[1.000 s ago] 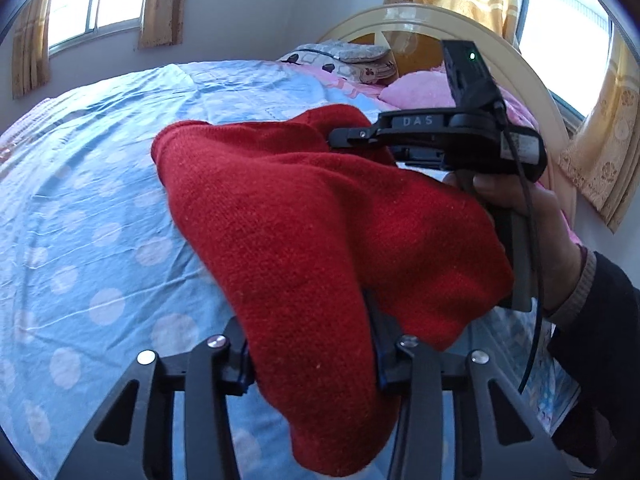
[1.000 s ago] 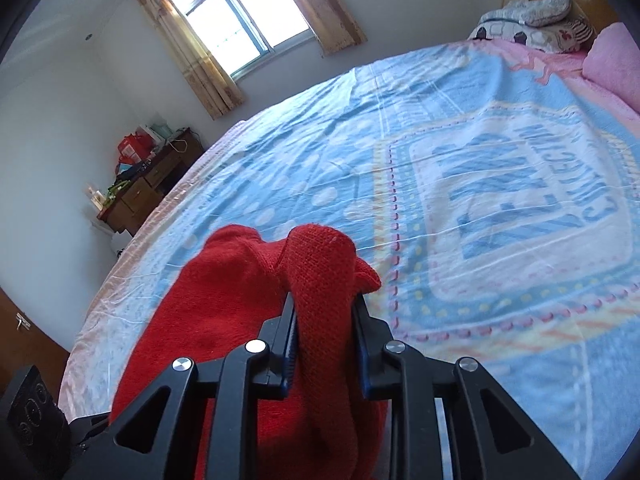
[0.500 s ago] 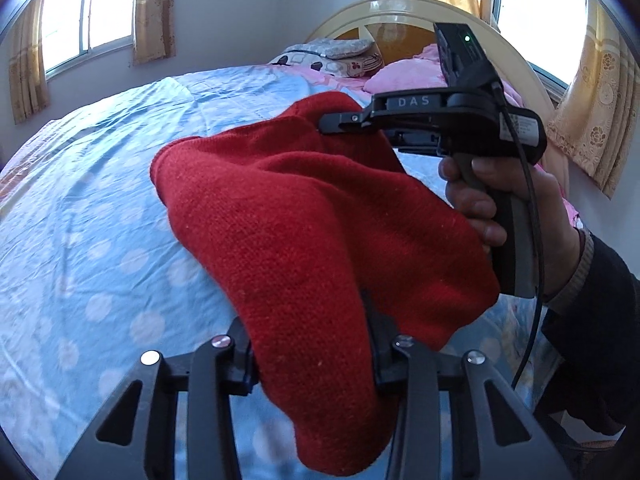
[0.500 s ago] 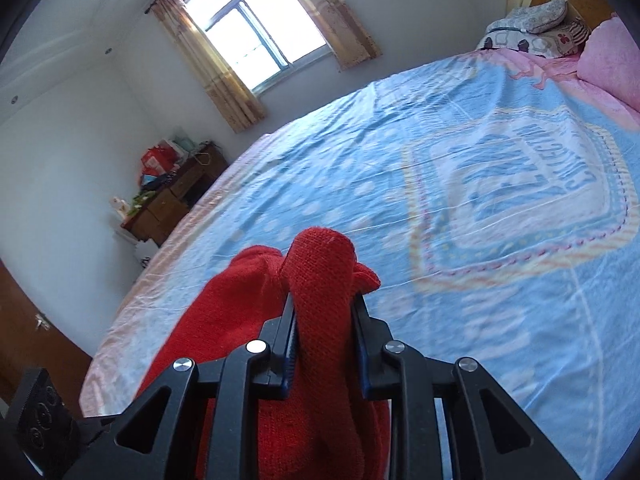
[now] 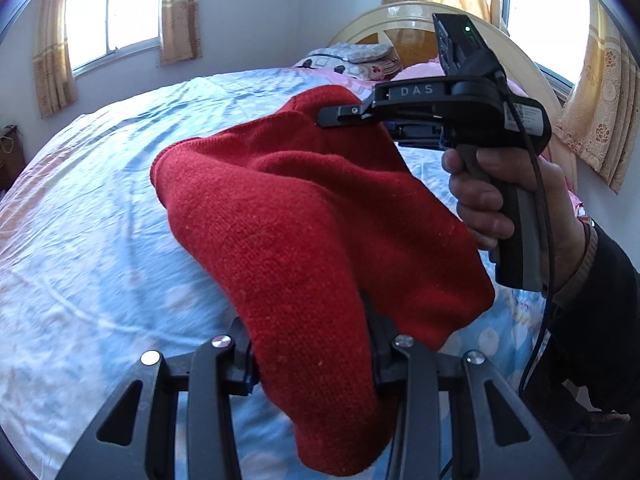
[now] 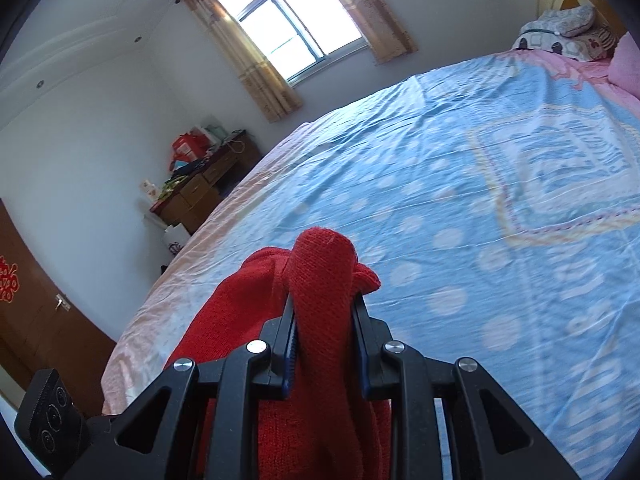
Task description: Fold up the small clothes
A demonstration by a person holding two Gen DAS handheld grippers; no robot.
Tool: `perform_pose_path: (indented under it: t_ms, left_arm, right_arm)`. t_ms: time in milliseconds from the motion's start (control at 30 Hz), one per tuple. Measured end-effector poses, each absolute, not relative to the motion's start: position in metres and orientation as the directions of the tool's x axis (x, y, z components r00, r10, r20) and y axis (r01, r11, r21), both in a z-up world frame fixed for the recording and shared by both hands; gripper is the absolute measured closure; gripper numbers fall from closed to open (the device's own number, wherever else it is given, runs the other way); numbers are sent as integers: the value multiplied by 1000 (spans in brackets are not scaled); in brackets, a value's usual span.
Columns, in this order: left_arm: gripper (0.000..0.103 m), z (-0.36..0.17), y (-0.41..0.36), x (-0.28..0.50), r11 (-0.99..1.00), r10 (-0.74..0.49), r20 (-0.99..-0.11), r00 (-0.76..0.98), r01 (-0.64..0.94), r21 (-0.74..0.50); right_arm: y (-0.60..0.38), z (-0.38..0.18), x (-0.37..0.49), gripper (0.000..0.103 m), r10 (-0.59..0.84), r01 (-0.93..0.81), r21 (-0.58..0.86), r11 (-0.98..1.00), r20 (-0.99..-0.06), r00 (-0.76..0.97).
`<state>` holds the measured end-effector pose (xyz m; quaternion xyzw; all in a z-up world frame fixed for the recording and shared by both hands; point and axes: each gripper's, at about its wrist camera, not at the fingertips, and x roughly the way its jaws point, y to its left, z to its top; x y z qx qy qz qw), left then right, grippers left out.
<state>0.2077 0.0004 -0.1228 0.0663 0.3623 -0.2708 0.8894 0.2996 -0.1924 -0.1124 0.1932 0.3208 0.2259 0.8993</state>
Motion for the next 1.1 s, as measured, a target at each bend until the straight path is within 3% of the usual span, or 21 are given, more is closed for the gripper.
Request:
perform_pose_path:
  t_ms: [1100]
  left_arm:
    - [63, -121, 92, 156, 945, -272, -662, 699, 324, -46]
  right_arm:
    - [-4, -101, 310, 80, 688, -509, 463, 726, -503, 523]
